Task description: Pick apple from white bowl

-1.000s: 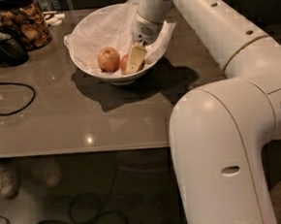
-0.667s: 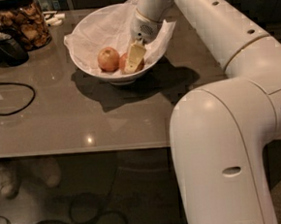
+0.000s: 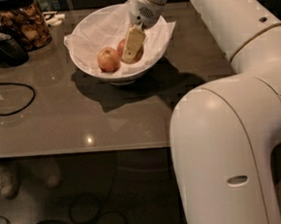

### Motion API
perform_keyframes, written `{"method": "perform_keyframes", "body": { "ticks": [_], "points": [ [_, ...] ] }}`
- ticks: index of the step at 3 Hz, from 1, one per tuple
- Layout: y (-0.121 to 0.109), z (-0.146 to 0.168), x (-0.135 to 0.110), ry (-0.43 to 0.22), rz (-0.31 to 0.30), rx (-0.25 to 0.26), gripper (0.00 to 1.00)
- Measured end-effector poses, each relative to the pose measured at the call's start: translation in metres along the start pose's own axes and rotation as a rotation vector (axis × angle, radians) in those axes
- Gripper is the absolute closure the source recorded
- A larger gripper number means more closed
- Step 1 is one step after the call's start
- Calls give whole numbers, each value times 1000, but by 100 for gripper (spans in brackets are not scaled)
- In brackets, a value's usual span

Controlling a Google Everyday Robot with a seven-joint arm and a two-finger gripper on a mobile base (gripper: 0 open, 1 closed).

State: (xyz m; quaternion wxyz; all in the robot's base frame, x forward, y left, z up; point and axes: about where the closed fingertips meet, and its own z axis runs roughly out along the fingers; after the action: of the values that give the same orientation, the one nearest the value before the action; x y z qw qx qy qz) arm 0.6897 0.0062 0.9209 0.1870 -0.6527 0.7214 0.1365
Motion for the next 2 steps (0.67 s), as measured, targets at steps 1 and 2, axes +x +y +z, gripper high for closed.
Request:
{"method": "perform_keyframes", "body": {
  "ticks": [1,2],
  "points": [
    [16,-39,-22,-24,-24,30,100],
    [37,-79,-44,-95,-64,53,100]
  ]
}}
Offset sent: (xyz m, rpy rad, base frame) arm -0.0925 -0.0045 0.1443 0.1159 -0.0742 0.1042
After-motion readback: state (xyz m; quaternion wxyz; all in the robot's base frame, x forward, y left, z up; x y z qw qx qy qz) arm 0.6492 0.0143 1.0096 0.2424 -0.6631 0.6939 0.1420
